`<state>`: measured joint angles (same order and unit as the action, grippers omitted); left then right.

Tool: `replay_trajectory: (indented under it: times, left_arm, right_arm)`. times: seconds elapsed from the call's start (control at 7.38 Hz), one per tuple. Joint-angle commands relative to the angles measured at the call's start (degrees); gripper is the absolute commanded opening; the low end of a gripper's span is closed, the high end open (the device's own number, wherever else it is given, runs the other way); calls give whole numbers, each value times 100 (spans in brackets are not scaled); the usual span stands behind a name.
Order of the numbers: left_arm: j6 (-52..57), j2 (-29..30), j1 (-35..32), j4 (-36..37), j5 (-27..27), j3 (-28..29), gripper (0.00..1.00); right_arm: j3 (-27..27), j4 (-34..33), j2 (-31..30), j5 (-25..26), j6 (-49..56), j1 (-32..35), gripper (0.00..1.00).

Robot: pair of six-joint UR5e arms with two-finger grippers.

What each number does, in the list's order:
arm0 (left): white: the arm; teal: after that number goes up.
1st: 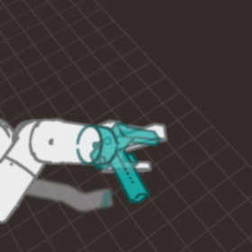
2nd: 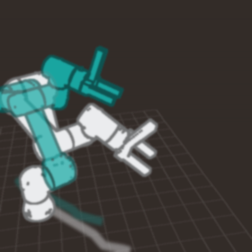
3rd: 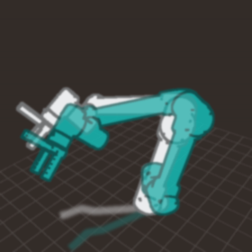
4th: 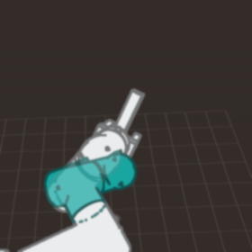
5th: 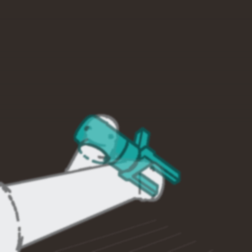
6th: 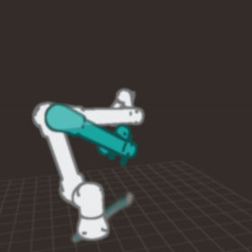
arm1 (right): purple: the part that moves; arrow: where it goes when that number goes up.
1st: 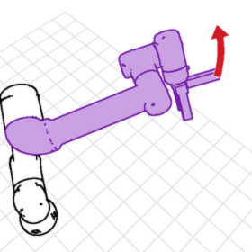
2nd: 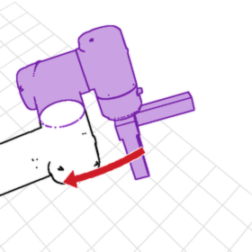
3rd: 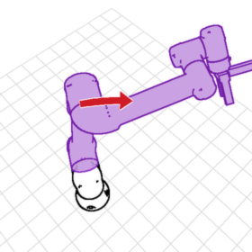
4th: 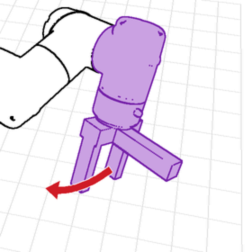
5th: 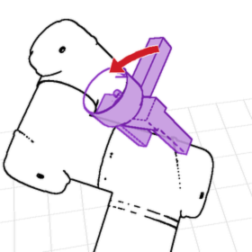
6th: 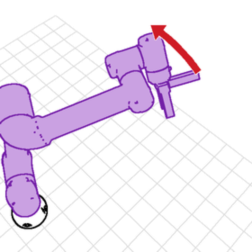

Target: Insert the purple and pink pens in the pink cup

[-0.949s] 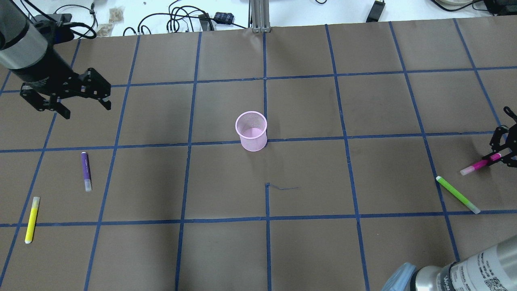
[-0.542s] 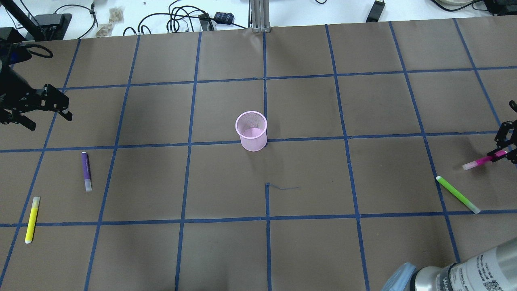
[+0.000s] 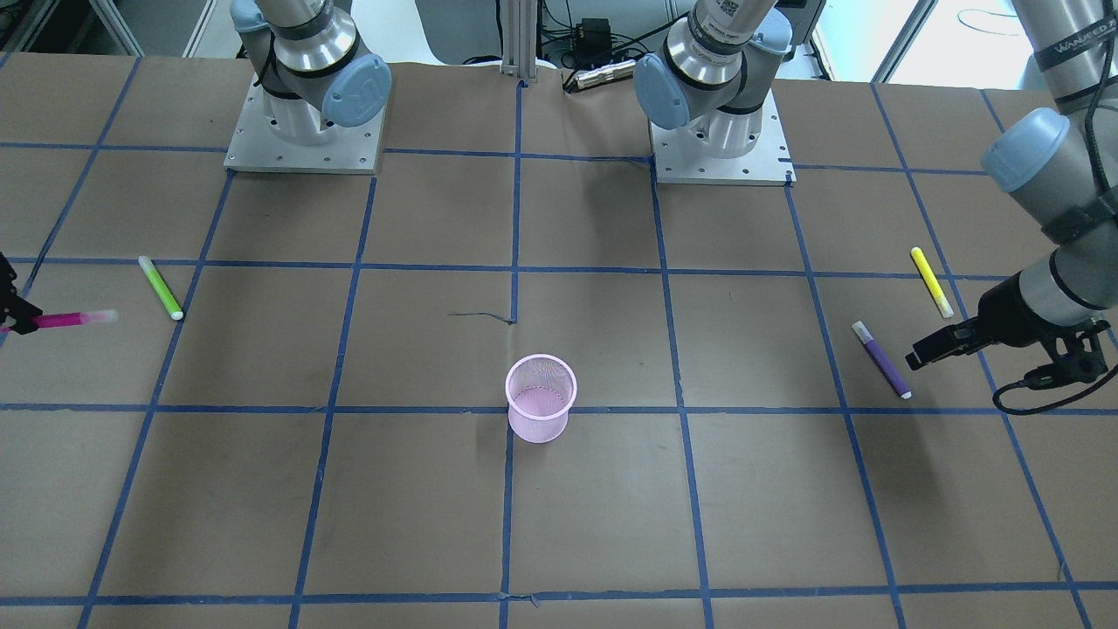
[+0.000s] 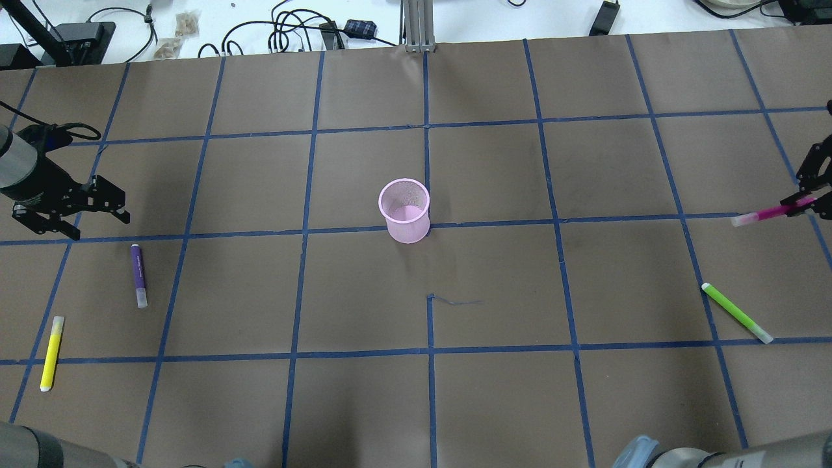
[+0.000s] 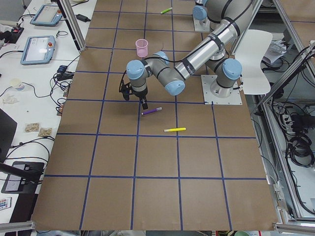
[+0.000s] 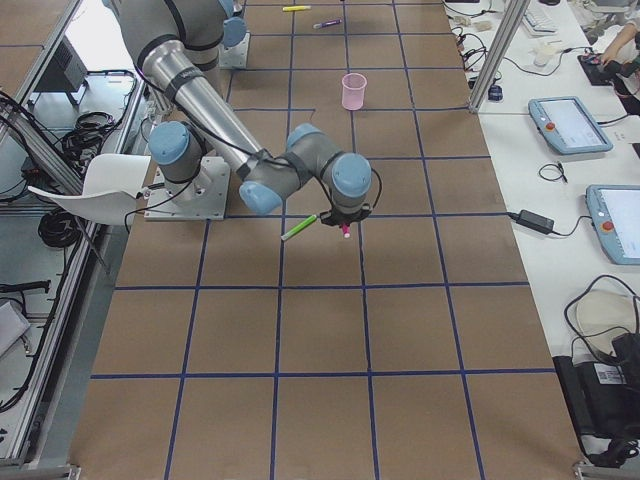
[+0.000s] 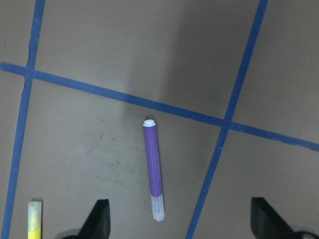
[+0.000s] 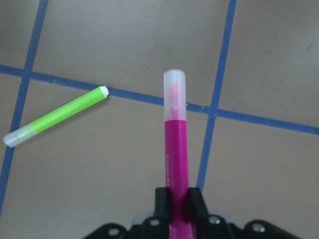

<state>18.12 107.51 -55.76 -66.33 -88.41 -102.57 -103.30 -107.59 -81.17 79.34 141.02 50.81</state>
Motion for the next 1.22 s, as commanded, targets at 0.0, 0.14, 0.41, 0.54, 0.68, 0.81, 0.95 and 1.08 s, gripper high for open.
replay_trajectory:
  times: [0.0,0.14,0.41,0.54,0.68,0.81,0.95,1.08]
  left_arm:
    - [-36,401,4,364,-9,-87,100]
    - [-132,507,4,384,-18,-131,98]
    - [-89,674,13,523,-53,-123,90]
    - [-72,780,22,655,-71,-122,88]
    - [-80,868,22,674,-71,-79,84]
    - [-80,929,22,674,-71,-61,81]
    - [-80,956,30,674,-80,-52,66]
    - [-80,982,31,674,-80,-43,60]
  right_arm:
    - [-6,177,-889,150,-1561,1311,0]
    - [20,134,-927,334,-2552,1987,1]
    - [55,-242,-918,913,-4268,3454,1]
    - [55,-671,-875,1482,-4798,4262,0]
    - [64,-971,-761,1905,-5204,4966,0]
    - [151,-1331,-490,2353,-5625,5435,0]
    - [474,-1369,-174,2488,-5960,5805,0]
    - [860,-1309,186,2646,-6442,6096,0]
